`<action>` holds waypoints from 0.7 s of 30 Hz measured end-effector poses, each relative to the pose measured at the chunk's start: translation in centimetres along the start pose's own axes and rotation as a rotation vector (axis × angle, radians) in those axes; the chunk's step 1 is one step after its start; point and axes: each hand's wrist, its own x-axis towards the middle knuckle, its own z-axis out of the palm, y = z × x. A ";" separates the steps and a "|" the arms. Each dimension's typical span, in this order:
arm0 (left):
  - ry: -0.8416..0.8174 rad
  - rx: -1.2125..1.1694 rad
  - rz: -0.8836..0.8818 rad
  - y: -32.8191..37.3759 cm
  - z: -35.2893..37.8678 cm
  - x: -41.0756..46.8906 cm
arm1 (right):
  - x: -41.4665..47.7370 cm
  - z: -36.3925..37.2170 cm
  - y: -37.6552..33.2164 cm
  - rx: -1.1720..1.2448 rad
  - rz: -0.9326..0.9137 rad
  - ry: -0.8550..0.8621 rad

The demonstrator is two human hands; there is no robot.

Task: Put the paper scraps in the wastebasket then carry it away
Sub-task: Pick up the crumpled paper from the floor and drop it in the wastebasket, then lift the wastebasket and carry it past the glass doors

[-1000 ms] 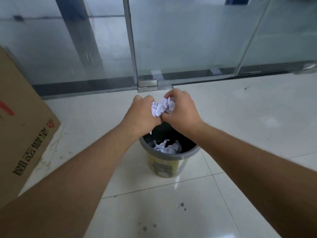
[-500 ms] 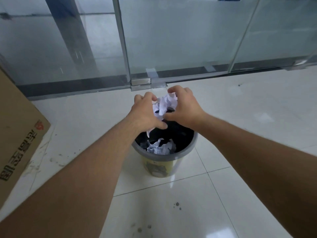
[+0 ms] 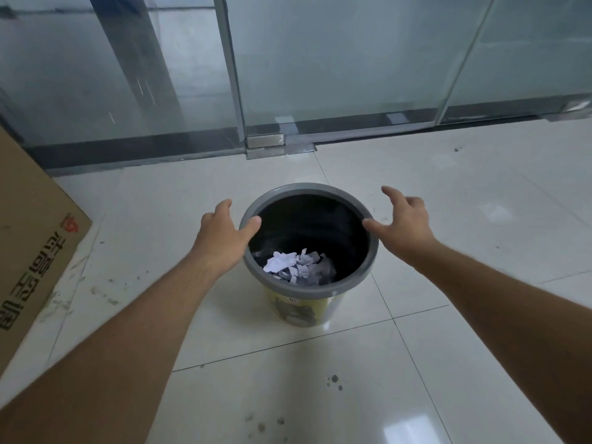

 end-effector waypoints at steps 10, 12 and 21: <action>-0.074 -0.059 -0.109 -1.1 4.4 -0.3 | -0.8 3.8 1.5 0.070 0.152 -0.253; -0.049 -0.028 -0.118 -1.6 5.1 -0.6 | -0.8 4.3 1.5 0.068 0.139 -0.213; -0.025 -0.120 -0.155 -0.2 1.8 -3.8 | -2.4 1.4 -1.2 0.072 0.077 -0.190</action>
